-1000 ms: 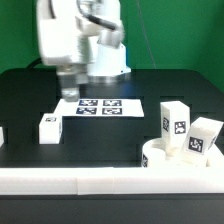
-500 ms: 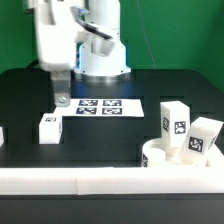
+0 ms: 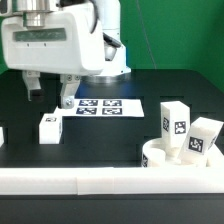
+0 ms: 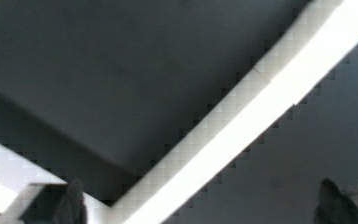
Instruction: Assemble stool
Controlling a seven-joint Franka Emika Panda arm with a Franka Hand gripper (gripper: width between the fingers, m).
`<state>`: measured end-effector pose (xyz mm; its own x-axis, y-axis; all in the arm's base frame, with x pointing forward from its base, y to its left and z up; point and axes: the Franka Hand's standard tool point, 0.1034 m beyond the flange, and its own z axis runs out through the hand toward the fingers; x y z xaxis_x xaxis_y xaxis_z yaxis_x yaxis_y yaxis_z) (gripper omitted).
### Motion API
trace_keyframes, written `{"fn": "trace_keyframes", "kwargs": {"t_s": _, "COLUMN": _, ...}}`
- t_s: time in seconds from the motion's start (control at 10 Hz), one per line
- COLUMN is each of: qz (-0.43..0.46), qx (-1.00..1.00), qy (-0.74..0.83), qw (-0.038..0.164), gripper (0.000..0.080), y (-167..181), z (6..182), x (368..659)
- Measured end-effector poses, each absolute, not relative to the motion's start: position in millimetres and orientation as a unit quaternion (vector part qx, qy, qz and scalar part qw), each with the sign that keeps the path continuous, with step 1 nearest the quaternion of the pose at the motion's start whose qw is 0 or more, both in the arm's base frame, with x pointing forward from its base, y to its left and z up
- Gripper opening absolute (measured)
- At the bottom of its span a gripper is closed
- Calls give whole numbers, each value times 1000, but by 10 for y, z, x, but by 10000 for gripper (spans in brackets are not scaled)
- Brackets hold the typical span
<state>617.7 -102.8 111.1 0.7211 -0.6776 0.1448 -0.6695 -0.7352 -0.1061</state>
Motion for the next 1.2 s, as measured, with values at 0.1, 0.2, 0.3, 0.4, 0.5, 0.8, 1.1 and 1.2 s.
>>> {"fn": "trace_keyframes", "kwargs": {"t_s": 0.1, "qz": -88, "qx": -942, "qy": 324, "qw": 18, "gripper": 649, "y": -1038, "z": 1110, "x": 6174}}
{"fn": "trace_keyframes", "kwargs": {"t_s": 0.2, "qz": -86, "qx": -964, "qy": 253, "qw": 1, "gripper": 649, "y": -1056, "z": 1105, "x": 6167}}
{"fn": "trace_keyframes", "kwargs": {"t_s": 0.3, "qz": -83, "qx": -984, "qy": 154, "qw": -23, "gripper": 649, "y": -1081, "z": 1088, "x": 6150}}
{"fn": "trace_keyframes", "kwargs": {"t_s": 0.4, "qz": -86, "qx": -991, "qy": 94, "qw": -33, "gripper": 649, "y": -1108, "z": 1061, "x": 6114}}
{"fn": "trace_keyframes", "kwargs": {"t_s": 0.5, "qz": -87, "qx": -994, "qy": 55, "qw": -40, "gripper": 649, "y": -1135, "z": 1035, "x": 6042}}
{"fn": "trace_keyframes", "kwargs": {"t_s": 0.8, "qz": -85, "qx": -995, "qy": 43, "qw": -43, "gripper": 649, "y": -1145, "z": 1026, "x": 6033}}
{"fn": "trace_keyframes", "kwargs": {"t_s": 1.1, "qz": -95, "qx": -992, "qy": 22, "qw": -74, "gripper": 649, "y": -1372, "z": 738, "x": 5546}}
{"fn": "trace_keyframes", "kwargs": {"t_s": 1.2, "qz": -100, "qx": -991, "qy": 23, "qw": -88, "gripper": 649, "y": -1433, "z": 625, "x": 5422}}
